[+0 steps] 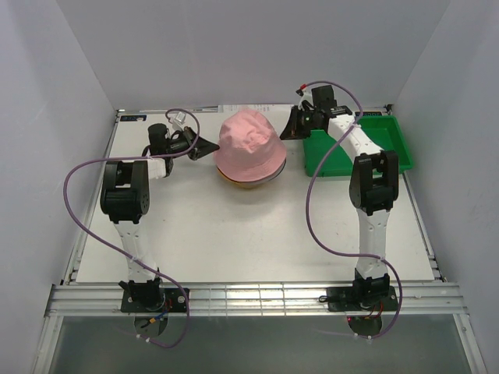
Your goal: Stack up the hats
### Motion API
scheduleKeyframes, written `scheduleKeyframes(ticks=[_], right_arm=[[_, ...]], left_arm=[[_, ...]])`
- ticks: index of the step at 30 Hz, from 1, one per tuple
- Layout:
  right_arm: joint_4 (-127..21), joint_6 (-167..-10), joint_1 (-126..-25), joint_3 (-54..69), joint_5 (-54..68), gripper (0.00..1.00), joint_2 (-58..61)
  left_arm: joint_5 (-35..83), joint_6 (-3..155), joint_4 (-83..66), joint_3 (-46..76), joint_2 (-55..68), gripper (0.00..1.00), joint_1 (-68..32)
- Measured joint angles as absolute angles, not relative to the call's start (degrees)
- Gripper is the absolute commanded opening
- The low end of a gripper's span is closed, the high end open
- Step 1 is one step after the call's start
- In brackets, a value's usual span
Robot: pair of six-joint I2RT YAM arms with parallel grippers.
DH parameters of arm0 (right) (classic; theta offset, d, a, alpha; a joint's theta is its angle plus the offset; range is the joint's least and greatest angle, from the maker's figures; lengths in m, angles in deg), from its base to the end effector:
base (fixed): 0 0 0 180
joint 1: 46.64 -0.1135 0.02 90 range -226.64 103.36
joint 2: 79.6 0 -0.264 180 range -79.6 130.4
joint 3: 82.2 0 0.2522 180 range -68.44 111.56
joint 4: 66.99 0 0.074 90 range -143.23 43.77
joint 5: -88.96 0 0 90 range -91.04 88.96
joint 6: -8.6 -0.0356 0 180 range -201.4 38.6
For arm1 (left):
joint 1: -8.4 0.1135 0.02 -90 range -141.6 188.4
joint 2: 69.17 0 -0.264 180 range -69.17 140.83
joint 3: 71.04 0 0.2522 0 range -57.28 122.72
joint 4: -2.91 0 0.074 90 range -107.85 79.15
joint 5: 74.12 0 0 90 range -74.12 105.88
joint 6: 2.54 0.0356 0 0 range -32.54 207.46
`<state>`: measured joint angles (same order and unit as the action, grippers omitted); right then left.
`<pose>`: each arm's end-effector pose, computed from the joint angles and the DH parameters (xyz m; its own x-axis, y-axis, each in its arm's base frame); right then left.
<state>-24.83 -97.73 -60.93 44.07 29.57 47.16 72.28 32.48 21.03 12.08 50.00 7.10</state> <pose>0.4870 0.1427 0.2520 -0.7918 0.0480 -0.6088 -0.3675 0.7587 0.5379 0.4409 -0.0397 0.1668 -0.8357 -0.4344 -0.3360 0.2098 0.3129 -0.9263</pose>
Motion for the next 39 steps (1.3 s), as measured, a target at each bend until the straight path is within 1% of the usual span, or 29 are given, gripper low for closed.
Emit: scheduleKeyframes(ticks=[5, 12, 15, 16, 19, 22, 24, 26, 31, 39], right_arm=[[-23.08, -97.49, -59.64, 41.4, 27.14, 0.08, 47.34], [-22.49, -97.67, -58.76, 41.42, 26.29, 0.09, 47.29], [-21.7, -98.0, -58.78, 42.17, 26.29, 0.18, 47.27], [-21.66, -98.22, -58.78, 42.19, 26.31, 0.25, 47.14], [-21.62, -99.7, -58.87, 41.51, 26.24, 0.34, 45.74], [-21.55, -101.89, -58.87, 39.15, 26.29, 0.4, 42.29], [-22.14, -103.7, -58.87, 36.24, 26.49, 0.41, 38.81], [-24.04, -105.58, -58.87, 32.81, 27.32, 0.44, 35.3], [-33.4, -113.43, -59.07, 19.92, 31.64, 0.51, 25.85], [-44.85, -122.98, -62.06, 7.41, 33.85, 0.56, 22.82]], left_arm=[[72.28, 34.05, 18.21, 12.08, 51.16, 0.0, 8.76], [72.41, 35.36, 14.34, 14.2, 51.27, 0.01, 9.63], [72.37, 35.73, 12.59, 15.12, 51.27, 0.01, 9.68], [72.34, 35.78, 12.2, 15.38, 51.25, 0.01, 9.68], [72.32, 35.78, 11.3, 15.84, 51.25, 0.02, 9.68], [72.26, 35.73, 10.41, 16.21, 51.14, 0.04, 9.68], [72.24, 35.73, 10.08, 16.63, 51.14, 0.04, 9.68], [72.17, 35.71, 9.77, 17.0, 51.07, 0.04, 9.68], [71.78, 35.45, 9.03, 18.16, 51.03, 0.02, 9.79], [71.1, 35.03, 8.77, 18.57, 50.48, 0.01, 9.79]])
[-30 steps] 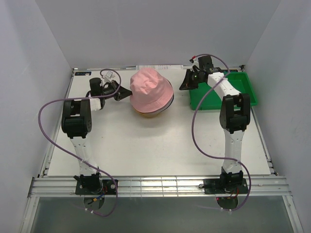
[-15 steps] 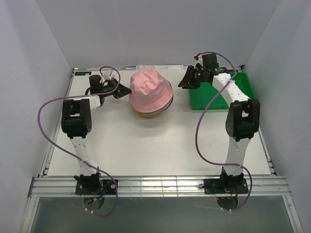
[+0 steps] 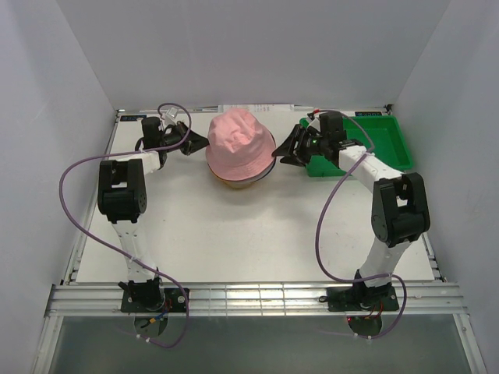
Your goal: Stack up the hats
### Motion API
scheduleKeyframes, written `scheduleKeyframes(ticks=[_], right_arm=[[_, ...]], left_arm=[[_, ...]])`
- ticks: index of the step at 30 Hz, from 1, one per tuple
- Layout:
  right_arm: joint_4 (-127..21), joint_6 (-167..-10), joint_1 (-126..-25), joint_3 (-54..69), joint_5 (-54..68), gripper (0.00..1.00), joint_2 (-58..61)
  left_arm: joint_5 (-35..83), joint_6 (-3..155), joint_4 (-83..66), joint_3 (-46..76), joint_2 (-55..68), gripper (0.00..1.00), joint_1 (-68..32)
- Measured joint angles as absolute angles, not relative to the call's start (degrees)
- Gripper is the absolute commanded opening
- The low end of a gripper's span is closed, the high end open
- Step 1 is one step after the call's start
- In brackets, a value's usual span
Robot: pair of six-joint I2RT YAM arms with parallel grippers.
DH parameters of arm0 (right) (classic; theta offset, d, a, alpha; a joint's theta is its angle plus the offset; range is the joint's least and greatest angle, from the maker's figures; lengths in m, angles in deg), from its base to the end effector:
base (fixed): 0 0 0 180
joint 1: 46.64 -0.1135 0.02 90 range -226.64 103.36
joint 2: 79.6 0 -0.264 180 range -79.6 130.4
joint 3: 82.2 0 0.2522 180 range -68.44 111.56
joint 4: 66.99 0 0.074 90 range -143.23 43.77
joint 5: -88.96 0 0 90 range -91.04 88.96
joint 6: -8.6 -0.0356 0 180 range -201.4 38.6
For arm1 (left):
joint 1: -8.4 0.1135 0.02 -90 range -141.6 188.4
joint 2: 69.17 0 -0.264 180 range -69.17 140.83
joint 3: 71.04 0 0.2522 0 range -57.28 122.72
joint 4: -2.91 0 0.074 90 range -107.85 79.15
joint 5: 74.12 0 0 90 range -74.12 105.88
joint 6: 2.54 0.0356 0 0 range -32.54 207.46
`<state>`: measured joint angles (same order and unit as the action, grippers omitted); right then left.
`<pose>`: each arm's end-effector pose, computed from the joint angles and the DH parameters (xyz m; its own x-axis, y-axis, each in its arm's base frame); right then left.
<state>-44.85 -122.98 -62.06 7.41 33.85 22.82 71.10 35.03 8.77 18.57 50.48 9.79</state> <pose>0.3872 0.1279 0.2563 -0.8578 0.3281 -0.3957 -0.1347 0.5993 0.7891 0.4555 -0.0182 0.1781 -0.8324 -0.4725 -0.2896 0.1237 0.3509 -0.9282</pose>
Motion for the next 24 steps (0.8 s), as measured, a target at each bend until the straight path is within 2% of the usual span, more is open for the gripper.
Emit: scheduleKeyframes(ticks=[12, 18, 24], right_arm=[[-58.99, -133.93, -65.89, -2.4, 32.61, 0.53, 19.21], [-61.31, -136.16, -65.91, -3.75, 31.73, 0.44, 19.12], [-62.88, -136.88, -66.04, -3.8, 30.81, 0.3, 19.14]], left_arm=[[70.64, 34.84, 8.62, 18.57, 49.98, 0.0, 9.79], [70.46, 34.86, 8.62, 18.57, 49.98, 0.0, 9.79], [70.25, 34.86, 8.59, 18.57, 49.98, 0.0, 9.81]])
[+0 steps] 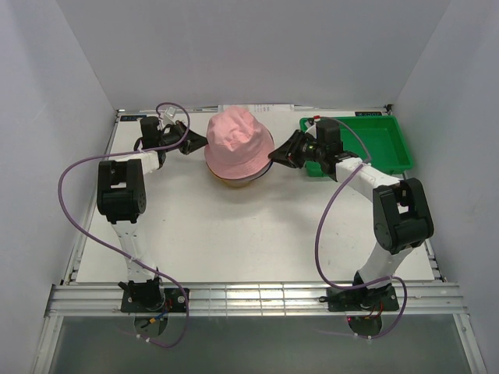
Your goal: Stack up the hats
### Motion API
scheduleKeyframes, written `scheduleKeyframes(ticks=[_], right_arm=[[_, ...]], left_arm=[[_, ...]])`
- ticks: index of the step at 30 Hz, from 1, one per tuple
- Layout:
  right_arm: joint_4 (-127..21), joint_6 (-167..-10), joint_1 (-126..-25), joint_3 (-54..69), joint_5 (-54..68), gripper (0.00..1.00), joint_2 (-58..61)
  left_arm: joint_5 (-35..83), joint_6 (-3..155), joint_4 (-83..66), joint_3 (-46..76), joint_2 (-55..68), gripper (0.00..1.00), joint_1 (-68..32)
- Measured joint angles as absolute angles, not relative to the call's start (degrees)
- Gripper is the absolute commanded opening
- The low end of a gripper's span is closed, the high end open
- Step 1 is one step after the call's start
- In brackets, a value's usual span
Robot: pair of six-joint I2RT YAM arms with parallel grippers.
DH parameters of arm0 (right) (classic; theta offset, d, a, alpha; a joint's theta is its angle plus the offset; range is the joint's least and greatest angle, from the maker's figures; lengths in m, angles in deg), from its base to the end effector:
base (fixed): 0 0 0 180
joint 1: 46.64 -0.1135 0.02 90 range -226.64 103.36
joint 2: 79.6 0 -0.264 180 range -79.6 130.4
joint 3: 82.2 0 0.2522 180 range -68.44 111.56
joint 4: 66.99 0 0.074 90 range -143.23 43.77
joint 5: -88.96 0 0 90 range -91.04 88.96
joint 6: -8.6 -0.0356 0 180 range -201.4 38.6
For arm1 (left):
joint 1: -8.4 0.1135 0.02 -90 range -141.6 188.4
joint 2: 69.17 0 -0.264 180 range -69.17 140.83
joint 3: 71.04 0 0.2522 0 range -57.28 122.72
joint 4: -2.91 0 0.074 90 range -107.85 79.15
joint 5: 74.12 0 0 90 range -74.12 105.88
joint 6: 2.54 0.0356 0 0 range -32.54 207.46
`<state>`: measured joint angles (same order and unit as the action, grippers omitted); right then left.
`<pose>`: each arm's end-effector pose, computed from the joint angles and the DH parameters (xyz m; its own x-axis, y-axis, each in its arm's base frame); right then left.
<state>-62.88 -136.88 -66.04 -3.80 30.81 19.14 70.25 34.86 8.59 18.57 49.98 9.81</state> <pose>0.3630 0.1478 0.2436 -0.8270 0.4508 -0.3359 -0.0950 0.4769 0.8738 0.4552 -0.0177 0.1814 -0.8246 -0.4832 -0.2943 0.1214 0.3569 -0.9262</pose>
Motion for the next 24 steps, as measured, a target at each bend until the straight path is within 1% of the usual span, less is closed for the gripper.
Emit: scheduleKeyframes(ticks=[1, 4, 6, 8, 9, 10, 11, 15, 18, 24], right_arm=[[-63.01, -136.95, -66.11, -3.82, 30.59, 0.26, 19.14], [-63.87, -136.99, -66.28, -4.15, 30.31, 0.19, 19.27], [-64.19, -137.1, -66.28, -4.41, 30.18, 0.17, 19.47], [-64.39, -137.21, -66.28, -4.52, 30.16, 0.17, 19.82], [-64.63, -137.25, -66.28, -4.52, 30.18, 0.19, 20.02], [-64.85, -137.34, -66.3, -4.52, 30.2, 0.23, 20.15], [-64.96, -137.43, -66.3, -4.52, 30.18, 0.25, 20.21], [-65.18, -137.49, -66.35, -4.61, 30.09, 0.26, 20.21], [-65.22, -137.49, -66.39, -4.61, 29.89, 0.31, 20.21], [-65.31, -137.73, -66.72, -4.61, 29.28, 0.33, 20.21]], left_arm=[[70.25, 34.86, 8.62, 18.57, 49.98, 0.0, 9.83], [70.2, 34.88, 8.62, 18.57, 49.98, 0.0, 9.9], [70.2, 34.88, 8.59, 18.57, 49.98, 0.0, 9.94], [70.2, 34.88, 8.62, 18.57, 49.98, 0.0, 9.96], [70.2, 34.88, 8.59, 18.57, 49.98, 0.0, 9.96], [70.22, 34.88, 8.62, 18.57, 49.98, 0.0, 9.96], [70.22, 34.88, 8.62, 18.57, 49.98, 0.0, 9.96], [70.22, 34.88, 8.62, 18.55, 49.98, 0.0, 9.96], [70.22, 34.88, 8.59, 18.55, 49.98, 0.0, 9.94], [70.2, 34.88, 8.62, 18.55, 49.98, 0.0, 9.94]])
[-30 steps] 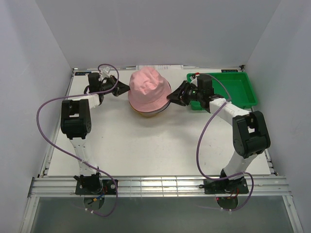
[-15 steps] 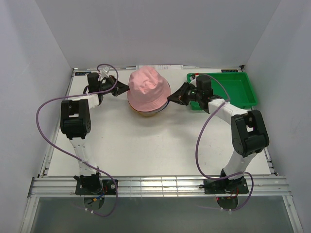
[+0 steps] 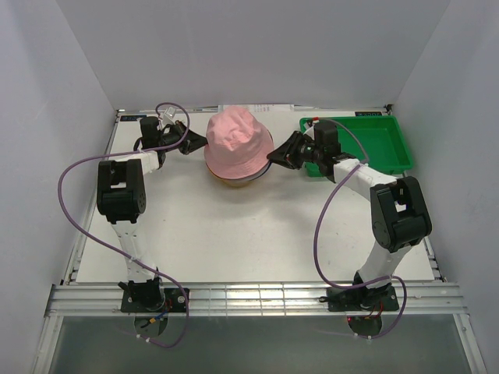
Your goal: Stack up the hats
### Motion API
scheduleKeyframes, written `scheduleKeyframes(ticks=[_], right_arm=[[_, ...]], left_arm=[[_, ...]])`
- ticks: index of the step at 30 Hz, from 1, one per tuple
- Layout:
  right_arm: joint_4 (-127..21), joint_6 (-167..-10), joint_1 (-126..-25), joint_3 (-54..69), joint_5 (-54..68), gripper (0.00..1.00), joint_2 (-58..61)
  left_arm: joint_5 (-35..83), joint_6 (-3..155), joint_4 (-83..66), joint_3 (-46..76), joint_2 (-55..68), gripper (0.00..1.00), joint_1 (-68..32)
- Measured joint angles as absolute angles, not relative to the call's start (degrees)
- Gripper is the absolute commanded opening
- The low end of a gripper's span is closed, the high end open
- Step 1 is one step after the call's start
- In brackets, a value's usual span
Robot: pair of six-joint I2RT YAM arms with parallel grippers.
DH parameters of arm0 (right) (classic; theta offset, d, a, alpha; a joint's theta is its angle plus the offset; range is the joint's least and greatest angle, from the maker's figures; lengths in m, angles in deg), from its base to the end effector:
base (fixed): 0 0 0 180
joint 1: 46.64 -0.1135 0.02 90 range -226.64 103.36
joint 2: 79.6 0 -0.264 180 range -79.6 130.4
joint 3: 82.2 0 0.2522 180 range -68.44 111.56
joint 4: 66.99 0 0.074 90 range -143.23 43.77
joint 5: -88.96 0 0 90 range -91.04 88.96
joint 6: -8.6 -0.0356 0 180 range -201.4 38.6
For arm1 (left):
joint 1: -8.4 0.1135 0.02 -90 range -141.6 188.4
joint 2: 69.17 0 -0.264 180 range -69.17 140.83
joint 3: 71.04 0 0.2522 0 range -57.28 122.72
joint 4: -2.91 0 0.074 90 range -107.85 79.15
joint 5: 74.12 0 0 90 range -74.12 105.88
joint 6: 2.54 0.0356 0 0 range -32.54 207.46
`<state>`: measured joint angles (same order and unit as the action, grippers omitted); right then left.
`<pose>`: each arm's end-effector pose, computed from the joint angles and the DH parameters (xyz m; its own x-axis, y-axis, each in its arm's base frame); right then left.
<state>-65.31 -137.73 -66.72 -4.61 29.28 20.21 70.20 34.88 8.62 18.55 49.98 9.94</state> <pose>0.3641 0.1522 0.2358 -0.8184 0.4657 -0.3367 -0.0880 0.4774 0.8743 0.4553 -0.0167 0.1813 -0.8230 -0.4855 -0.2949 0.1207 0.3578 -0.9260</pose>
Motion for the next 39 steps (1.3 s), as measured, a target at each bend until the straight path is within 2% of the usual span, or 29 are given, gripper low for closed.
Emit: scheduleKeyframes(ticks=[5, 10, 15, 39], right_arm=[[-66.14, -138.37, -67.09, -4.61, 28.74, 0.32, 20.21], [-68.54, -139.59, -67.4, -5.35, 28.19, 0.26, 20.21], [-69.07, -140.36, -67.53, -5.59, 27.47, 0.08, 20.32], [-72.67, -137.91, -68.14, -7.58, 26.11, 0.08, 22.79]], left_arm=[[69.96, 34.9, 8.62, 18.53, 49.98, 0.0, 9.87], [69.61, 34.92, 8.62, 18.51, 49.98, 0.0, 9.81], [69.44, 34.95, 8.62, 18.31, 49.98, 0.0, 9.79], [69.46, 36.02, 10.3, 16.59, 49.96, 0.0, 9.68]])
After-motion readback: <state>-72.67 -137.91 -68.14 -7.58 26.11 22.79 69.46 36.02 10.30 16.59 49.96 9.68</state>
